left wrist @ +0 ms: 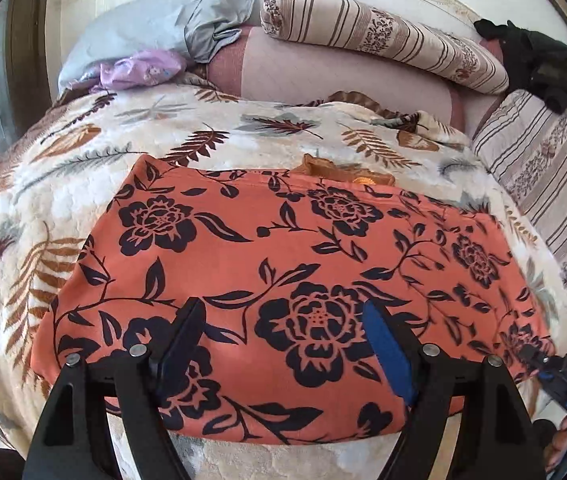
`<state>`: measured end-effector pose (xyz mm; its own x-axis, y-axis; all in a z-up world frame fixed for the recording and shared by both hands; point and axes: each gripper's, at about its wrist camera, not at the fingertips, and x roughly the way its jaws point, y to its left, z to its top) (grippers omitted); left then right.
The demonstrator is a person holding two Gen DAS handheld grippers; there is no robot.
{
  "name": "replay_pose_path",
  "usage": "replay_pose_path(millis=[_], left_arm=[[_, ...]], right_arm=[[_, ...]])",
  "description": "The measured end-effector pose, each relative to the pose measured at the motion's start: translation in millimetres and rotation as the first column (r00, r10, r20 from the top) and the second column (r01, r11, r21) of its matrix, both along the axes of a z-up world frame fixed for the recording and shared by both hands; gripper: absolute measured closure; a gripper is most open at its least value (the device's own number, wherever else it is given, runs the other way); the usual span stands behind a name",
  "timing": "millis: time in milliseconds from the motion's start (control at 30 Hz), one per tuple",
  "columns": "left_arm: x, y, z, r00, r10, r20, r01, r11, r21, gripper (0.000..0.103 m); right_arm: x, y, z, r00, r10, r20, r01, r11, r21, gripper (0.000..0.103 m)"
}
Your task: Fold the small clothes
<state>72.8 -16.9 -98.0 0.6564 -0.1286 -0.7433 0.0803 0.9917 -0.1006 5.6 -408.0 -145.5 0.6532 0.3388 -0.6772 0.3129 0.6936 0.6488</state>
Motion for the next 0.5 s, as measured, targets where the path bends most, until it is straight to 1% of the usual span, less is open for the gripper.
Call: replay_pose_path(millis=[33,67,100,133,167,267,300,333,400,467,500], left_arm=[[8.6,-3.1,-19.4,0.995,-0.014,-0.095,0.018,0.999,0.035,0.022],[10.3,-3.9,-32.9,0.992,-0.021,-0.121,0.028,0.998,0.054,0.022],[3.2,-6.0,-32.1,0.998,-0.032,-0.055,0.037,0.997,0.075,0.022],[1.3,-10.1,-33.1,0.998,-0.042,-0.056,0.048,0.993,0.107,0.022],[0.6,-11.0,-33.1,0.998,-0.043,-0.055,0.049,0.992,0.115,0.022],[4.1,-8.1,-34.2,0.997,-0.041,-0.070,0.048,0.994,0.098,0.021],[3.4,-9.1,-34.0,0.997,-0.042,-0.068,0.049,0.993,0.103,0.021],[2.8,-9.6,-34.6,0.997,-0.043,-0.064,0.050,0.993,0.106,0.021],[3.0,-9.6,-36.2,0.998,-0.039,-0.057,0.045,0.994,0.101,0.020],[3.7,-10.6,-38.2,0.998,-0.034,-0.050,0.039,0.994,0.106,0.020],[1.1,-10.9,-34.9,0.998,-0.032,-0.048,0.037,0.994,0.106,0.020]], right_arm=[[0.3,-1.3,-3.0,1.000,0.008,0.006,-0.008,1.000,0.004,0.092],[-0.8,-5.0,-7.1,1.000,0.004,0.013,-0.004,0.999,0.037,0.093],[-1.7,-8.4,-10.9,1.000,0.010,0.025,-0.012,0.997,0.080,0.093],[-3.1,-12.5,-13.7,0.999,0.007,0.031,-0.010,0.992,0.125,0.092],[-5.5,-17.8,-16.2,0.999,0.011,0.042,-0.018,0.985,0.174,0.089],[-13.7,-32.1,-22.4,0.998,0.023,0.051,-0.036,0.963,0.268,0.087],[-15.1,-35.0,-21.6,0.999,0.018,0.046,-0.030,0.959,0.280,0.084],[-19.1,-40.7,-18.9,0.999,0.011,0.040,-0.022,0.960,0.279,0.082],[-23.0,-52.2,-7.0,0.999,-0.007,0.034,-0.002,0.970,0.242,0.075],[-18.6,-65.3,13.0,0.998,-0.033,0.061,0.023,0.986,0.164,0.075],[-13.4,-71.5,19.8,0.997,-0.034,0.073,0.023,0.989,0.146,0.074]])
